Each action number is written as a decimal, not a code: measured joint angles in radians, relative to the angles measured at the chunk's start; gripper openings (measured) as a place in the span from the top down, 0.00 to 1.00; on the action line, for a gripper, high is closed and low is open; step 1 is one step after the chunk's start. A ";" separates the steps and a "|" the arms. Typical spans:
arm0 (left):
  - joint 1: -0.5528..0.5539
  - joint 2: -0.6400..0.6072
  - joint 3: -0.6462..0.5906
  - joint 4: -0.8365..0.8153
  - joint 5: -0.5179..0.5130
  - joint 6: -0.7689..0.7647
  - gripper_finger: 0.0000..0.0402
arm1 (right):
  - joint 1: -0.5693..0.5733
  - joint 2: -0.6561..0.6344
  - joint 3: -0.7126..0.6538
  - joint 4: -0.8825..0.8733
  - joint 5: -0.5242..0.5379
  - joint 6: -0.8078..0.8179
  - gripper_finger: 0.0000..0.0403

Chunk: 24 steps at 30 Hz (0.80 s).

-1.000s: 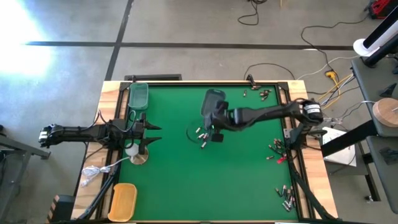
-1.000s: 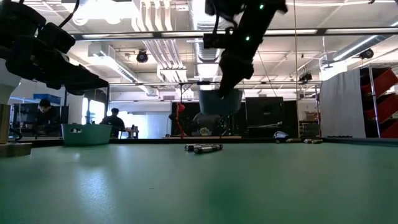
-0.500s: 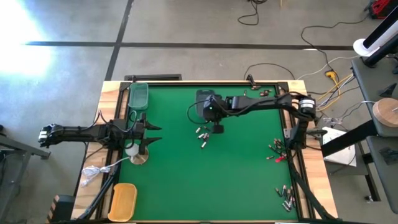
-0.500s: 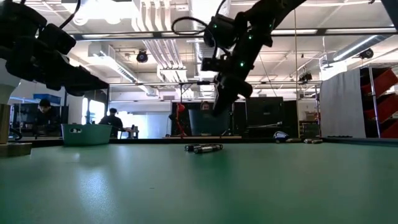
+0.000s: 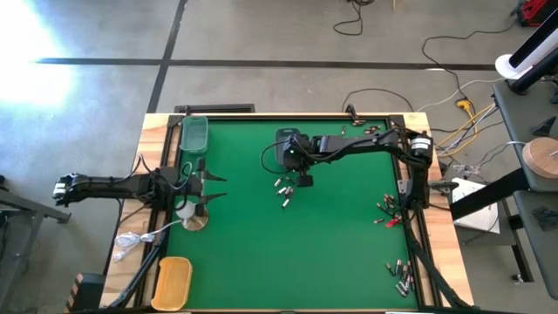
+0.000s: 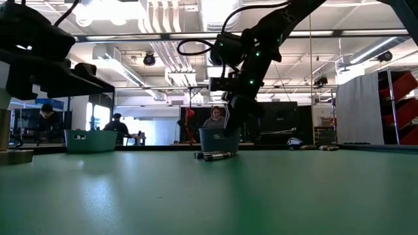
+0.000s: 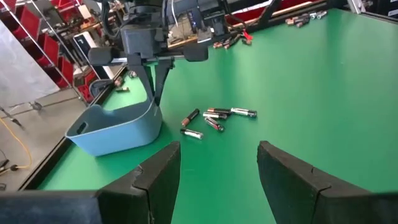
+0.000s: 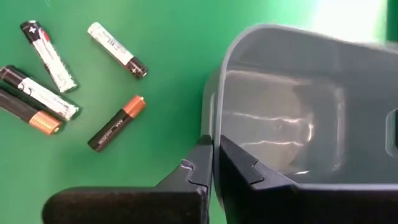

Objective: Sort batteries
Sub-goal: Move the gray bin to the right top middle of the table, then move the green bin o the top middle of the table

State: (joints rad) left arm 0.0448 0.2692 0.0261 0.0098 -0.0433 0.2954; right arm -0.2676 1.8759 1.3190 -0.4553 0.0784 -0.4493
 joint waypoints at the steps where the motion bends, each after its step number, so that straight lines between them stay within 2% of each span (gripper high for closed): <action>1: 0.000 0.001 0.000 0.002 0.000 0.000 0.52 | -0.001 0.000 0.000 0.000 0.000 -0.002 0.97; 4: 0.000 0.003 0.000 0.002 0.000 -0.006 0.52 | -0.002 0.002 0.000 0.010 0.000 0.003 0.96; 8: 0.000 0.005 0.000 0.021 0.001 -0.102 0.52 | -0.002 0.004 0.000 0.020 0.000 0.004 0.92; 10: 0.000 0.005 0.000 0.057 0.001 -0.236 0.52 | -0.002 0.003 0.000 0.021 0.002 0.017 0.88; 13: 0.000 0.008 0.000 0.116 -0.005 -0.523 0.52 | -0.002 -0.005 0.013 0.011 0.009 0.064 0.82; 15: 0.001 0.011 0.000 0.160 -0.073 -0.612 0.52 | 0.001 -0.021 0.033 0.005 0.010 0.070 0.77; 18: 0.004 0.016 0.011 0.157 -0.245 -0.660 0.52 | 0.014 -0.064 0.063 -0.004 0.012 0.062 0.72; 21: 0.018 0.040 0.089 0.004 -0.390 -0.712 0.52 | 0.041 -0.117 0.089 -0.003 0.034 0.069 0.68; 24: 0.035 0.090 0.212 -0.190 -0.449 -0.739 0.52 | 0.073 -0.179 0.104 0.004 0.036 0.073 0.65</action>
State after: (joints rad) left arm 0.0796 0.3596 0.2380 -0.1801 -0.4919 -0.4436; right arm -0.1943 1.6967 1.4225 -0.4514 0.1146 -0.3766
